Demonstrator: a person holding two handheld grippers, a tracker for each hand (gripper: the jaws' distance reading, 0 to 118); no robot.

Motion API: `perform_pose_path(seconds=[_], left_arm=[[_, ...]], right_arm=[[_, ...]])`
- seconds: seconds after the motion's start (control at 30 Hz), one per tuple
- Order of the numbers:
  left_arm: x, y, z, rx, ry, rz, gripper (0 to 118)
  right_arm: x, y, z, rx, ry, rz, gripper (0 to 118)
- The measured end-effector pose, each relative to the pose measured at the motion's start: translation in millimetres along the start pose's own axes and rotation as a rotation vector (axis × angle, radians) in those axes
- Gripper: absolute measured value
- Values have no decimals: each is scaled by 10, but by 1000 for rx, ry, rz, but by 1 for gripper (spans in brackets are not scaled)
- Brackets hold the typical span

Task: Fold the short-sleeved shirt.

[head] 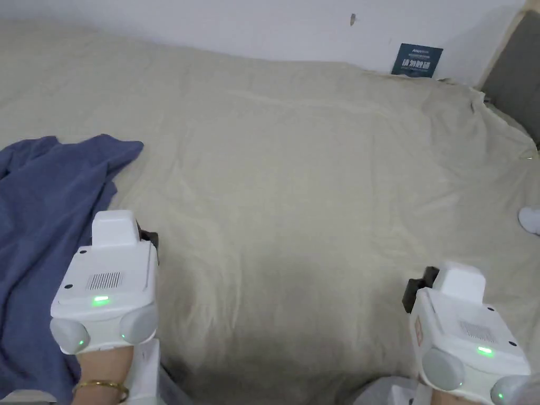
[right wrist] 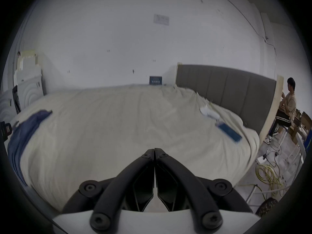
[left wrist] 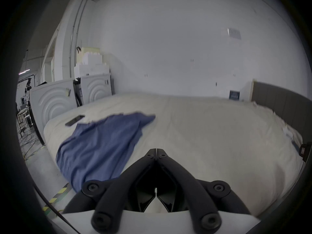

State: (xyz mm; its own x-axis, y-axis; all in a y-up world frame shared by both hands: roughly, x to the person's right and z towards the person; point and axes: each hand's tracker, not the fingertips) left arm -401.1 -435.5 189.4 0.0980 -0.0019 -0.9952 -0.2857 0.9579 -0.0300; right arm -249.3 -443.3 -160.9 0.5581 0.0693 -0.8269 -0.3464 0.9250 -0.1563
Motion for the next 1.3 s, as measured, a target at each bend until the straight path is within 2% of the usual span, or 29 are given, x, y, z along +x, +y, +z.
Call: perform_pose_path(seconds=[0.23, 0.37, 0.5, 0.87, 1.3], left_arm=[[317, 889, -150, 192, -138, -35, 0], [512, 1099, -37, 255, -191, -59, 0], [624, 1013, 112, 262, -225, -74, 0], [613, 658, 158, 163, -243, -66, 0], [574, 660, 165, 153, -234, -48, 0]], right_arm=[[-198, 979, -81, 183, 92, 10, 0], [-362, 1203, -21, 245, 143, 66, 0], [-436, 1147, 44, 249, 170, 84, 0], [-366, 891, 67, 179, 179, 57, 0], [-337, 844, 41, 165, 187, 36, 0]])
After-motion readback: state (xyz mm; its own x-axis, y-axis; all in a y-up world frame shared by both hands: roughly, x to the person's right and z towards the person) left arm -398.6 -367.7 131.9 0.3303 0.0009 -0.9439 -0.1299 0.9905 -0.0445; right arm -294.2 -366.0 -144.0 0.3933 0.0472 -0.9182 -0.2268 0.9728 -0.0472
